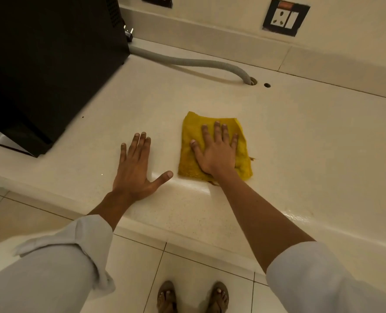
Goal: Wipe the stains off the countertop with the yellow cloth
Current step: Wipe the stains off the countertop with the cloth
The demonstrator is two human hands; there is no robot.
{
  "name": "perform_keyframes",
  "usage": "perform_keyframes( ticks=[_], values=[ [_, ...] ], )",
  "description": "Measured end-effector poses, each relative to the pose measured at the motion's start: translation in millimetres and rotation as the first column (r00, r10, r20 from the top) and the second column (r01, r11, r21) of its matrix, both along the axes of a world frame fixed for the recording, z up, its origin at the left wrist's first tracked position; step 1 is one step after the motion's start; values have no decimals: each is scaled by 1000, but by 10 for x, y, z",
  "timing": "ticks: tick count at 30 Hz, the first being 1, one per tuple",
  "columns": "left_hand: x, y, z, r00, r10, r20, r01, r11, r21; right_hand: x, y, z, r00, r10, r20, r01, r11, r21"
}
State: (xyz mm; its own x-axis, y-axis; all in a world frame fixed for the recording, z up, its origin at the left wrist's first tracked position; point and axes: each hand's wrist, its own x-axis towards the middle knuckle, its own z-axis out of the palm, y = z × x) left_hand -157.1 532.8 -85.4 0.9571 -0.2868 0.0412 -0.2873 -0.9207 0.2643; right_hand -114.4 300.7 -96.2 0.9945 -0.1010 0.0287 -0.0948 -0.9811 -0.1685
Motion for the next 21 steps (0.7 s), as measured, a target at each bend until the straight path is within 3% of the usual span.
perform_keyframes(
  ticks=[10, 16, 21],
  values=[
    [23, -14, -42, 998, 5, -63, -4, 1000, 14, 150, -881, 4, 975, -217, -40, 216, 976, -30],
    [83, -25, -72, 998, 16, -65, -22, 997, -80, 582, -699, 16, 970, -237, -56, 237, 971, -10],
    [89, -3, -86, 999, 15, -43, -22, 985, -173, 842, -88, 18, 986, -166, -34, 166, 986, 3]
  ],
)
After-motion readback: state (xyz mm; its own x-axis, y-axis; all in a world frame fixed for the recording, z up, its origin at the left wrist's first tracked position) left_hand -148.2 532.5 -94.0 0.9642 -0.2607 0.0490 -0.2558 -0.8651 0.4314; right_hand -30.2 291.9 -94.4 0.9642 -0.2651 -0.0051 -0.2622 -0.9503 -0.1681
